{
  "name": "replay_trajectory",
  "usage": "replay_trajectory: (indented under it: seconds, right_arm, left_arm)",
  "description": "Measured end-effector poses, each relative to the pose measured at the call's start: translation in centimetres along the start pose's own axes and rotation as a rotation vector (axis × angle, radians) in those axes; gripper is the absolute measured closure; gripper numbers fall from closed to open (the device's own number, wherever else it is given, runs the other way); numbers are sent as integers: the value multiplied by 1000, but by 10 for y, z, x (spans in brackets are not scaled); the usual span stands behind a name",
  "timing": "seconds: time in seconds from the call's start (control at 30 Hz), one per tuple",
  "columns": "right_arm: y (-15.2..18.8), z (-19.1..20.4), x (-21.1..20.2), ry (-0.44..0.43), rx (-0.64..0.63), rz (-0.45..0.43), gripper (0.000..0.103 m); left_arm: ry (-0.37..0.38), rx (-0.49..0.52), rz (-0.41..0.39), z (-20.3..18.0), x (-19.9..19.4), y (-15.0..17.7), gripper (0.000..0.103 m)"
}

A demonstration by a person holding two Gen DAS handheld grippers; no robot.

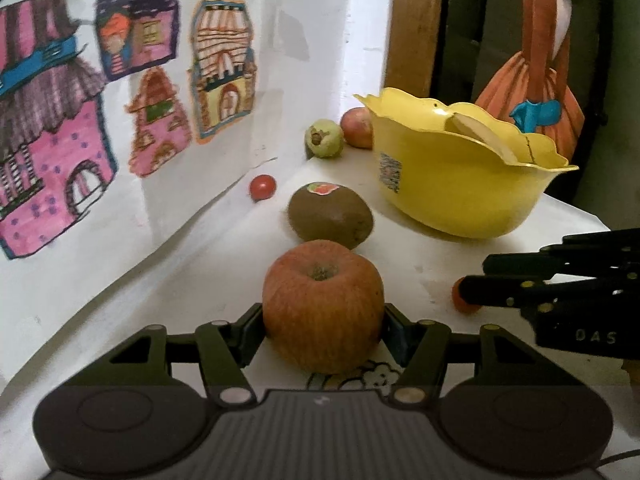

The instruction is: Organize fruits

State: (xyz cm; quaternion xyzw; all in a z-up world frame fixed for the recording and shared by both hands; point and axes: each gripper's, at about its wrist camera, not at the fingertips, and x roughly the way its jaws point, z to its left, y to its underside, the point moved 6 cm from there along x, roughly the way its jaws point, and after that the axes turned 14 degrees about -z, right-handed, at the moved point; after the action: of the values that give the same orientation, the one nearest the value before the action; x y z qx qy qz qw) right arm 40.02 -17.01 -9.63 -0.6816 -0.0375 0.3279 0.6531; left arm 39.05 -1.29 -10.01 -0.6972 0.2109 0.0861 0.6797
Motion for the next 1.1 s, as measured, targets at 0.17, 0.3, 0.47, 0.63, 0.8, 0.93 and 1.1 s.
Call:
replay_trajectory:
  seconds: [0.17, 0.3, 0.47, 0.63, 0.8, 0.93, 1.1]
  right_arm:
    - [12, 8, -1, -17, -25, 25, 70]
    - [11, 10, 0, -12, -54, 17, 70]
    - [9, 10, 2, -10, -69, 10, 77]
    - [7, 8, -2, -8, -57, -14, 78]
    - [-13, 4, -32, -3, -54, -100, 78]
    - [-37, -8, -60, 29, -60, -192, 77]
    - [-65, -34, -68, 111, -98, -258, 77]
  left_arm:
    - [5, 6, -8, 4, -4, 0, 37]
    - [16, -4, -14, 3, -4, 0, 37]
    - [19, -14, -25, 0, -5, -3, 37]
    - [19, -16, -47, -3, -8, -14, 37]
    - [21, -25, -116, -7, -14, -44, 37]
    - [34, -34, -183, -16, -16, -72, 37]
    - [81, -55, -262, -36, 0, -102, 37]
